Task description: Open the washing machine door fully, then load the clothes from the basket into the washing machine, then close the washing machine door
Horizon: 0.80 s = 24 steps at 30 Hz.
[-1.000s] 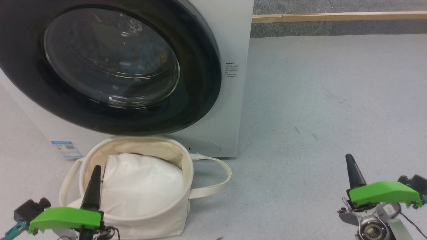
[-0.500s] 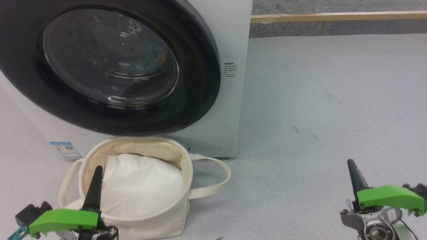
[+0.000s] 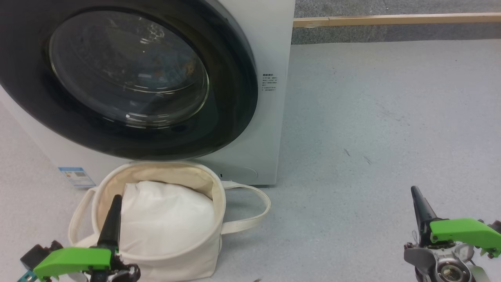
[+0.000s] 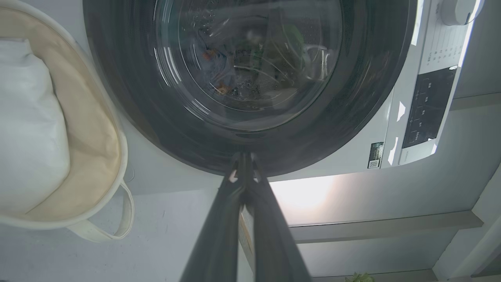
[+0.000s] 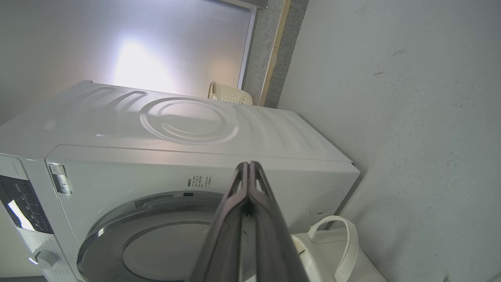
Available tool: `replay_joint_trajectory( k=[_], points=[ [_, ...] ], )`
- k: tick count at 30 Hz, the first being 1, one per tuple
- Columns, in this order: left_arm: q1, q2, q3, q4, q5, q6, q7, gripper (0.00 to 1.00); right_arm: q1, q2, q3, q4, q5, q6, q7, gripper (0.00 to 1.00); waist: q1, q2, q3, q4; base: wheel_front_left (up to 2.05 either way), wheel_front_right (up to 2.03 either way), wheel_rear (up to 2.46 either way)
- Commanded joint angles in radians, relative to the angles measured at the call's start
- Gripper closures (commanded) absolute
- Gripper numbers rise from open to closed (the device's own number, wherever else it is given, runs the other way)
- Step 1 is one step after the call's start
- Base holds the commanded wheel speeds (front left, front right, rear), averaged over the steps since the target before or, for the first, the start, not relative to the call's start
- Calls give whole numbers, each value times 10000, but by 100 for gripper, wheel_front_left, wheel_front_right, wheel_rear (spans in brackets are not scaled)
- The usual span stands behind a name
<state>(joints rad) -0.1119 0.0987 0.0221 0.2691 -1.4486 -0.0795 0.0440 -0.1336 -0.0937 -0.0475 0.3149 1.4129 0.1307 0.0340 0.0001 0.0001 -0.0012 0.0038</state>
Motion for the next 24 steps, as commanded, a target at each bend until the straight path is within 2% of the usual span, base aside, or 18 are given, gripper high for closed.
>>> replay_joint_trajectory(
  k=[1,20,24],
  points=[
    [-194,30,414,-422,-217,10,124,100,-93,25,66,-409,281,0,102,100,0,-1,-1,-3,0,0,0],
    [56,-471,923,-853,-1559,91,673,100,78,223,-408,-566,2128,0,584,100,0,-1,-9,-40,0,0,0],
    [62,-483,936,-864,-1592,93,686,100,83,219,-408,-570,2184,0,587,100,0,-1,-10,-41,0,0,0]
  ],
)
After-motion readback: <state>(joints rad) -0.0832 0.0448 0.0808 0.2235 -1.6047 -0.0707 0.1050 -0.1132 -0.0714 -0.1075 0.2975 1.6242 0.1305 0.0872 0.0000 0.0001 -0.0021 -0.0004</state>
